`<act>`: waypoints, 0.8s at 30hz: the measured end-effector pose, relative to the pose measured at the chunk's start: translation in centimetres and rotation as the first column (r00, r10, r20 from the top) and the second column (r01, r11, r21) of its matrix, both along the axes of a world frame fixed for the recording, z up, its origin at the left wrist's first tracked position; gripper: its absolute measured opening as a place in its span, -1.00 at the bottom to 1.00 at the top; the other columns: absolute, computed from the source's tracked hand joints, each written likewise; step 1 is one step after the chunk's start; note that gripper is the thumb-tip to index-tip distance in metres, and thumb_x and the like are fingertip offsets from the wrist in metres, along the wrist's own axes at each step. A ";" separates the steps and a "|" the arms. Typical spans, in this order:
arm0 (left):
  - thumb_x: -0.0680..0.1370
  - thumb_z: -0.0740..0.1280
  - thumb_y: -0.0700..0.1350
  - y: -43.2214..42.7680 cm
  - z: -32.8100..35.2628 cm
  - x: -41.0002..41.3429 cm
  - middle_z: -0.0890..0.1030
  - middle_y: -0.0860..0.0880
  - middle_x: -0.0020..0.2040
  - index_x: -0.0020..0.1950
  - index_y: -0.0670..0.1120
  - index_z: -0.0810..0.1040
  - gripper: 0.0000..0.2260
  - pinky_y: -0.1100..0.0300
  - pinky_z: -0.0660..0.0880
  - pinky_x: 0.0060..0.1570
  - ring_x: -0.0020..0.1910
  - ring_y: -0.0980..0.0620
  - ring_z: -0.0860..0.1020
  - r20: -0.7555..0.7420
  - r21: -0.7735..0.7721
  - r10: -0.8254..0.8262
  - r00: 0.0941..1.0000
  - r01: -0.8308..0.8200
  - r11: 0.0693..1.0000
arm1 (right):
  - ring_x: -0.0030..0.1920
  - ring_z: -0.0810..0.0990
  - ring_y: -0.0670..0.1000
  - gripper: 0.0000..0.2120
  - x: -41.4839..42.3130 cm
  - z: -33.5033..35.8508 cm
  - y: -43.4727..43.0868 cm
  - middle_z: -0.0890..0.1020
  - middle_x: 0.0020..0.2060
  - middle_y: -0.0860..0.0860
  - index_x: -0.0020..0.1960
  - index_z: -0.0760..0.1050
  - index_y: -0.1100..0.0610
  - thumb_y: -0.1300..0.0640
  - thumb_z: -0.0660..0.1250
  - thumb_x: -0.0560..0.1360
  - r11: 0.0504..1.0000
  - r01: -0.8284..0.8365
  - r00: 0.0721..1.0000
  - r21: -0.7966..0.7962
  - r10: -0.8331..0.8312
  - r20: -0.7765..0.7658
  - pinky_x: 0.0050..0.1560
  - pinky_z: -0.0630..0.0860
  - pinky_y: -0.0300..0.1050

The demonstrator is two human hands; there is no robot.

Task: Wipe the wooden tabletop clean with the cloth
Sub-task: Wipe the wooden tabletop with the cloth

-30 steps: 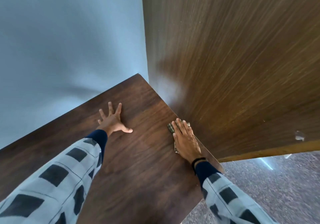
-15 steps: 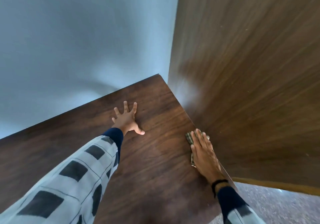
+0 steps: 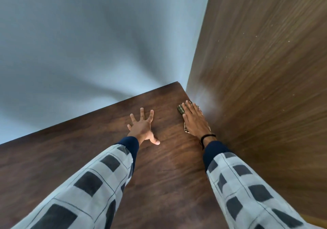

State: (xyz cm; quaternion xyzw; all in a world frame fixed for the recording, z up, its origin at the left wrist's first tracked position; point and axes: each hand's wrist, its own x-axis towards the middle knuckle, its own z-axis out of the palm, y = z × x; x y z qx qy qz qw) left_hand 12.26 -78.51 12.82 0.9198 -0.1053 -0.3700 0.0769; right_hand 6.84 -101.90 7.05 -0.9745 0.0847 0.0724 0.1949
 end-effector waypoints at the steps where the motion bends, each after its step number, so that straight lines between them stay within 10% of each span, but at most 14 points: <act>1: 0.25 0.67 0.07 0.0 0.0 0.0 -0.47 0.01 0.55 0.59 0.23 -0.30 0.29 -0.40 -0.13 0.44 0.51 -0.35 -0.40 -0.003 -0.004 0.001 1.000 -0.001 1.000 | 0.63 -0.05 0.09 -0.51 -1.0 0.0 -0.2 0.03 0.63 0.04 0.63 0.05 0.09 0.05 -0.01 0.72 1.000 -0.004 1.000 0.008 0.004 0.000 0.59 -0.16 0.02; 8: 0.26 0.67 0.07 -0.1 -0.1 0.0 -0.47 -0.02 0.55 0.59 0.20 -0.33 0.31 -0.42 -0.12 0.44 0.49 -0.37 -0.41 -0.002 0.009 -0.009 1.000 0.009 1.000 | 0.60 0.08 0.15 -0.40 -10.4 0.1 0.2 0.15 0.60 0.08 0.60 0.14 0.13 -0.05 -0.18 0.63 0.997 0.072 0.997 -0.023 -0.072 -0.004 0.56 0.10 0.16; 24: 0.26 0.67 0.05 -0.6 -0.2 0.5 -0.57 -0.04 0.48 0.56 0.18 -0.41 0.34 -0.45 -0.15 0.42 0.45 -0.39 -0.47 -0.060 0.048 -0.025 0.998 0.027 0.998 | 0.61 0.04 0.15 -0.53 12.8 -0.1 1.8 0.19 0.59 0.15 0.58 0.20 0.19 0.16 0.08 0.68 0.996 0.073 0.991 0.057 -0.079 0.110 0.59 -0.03 0.09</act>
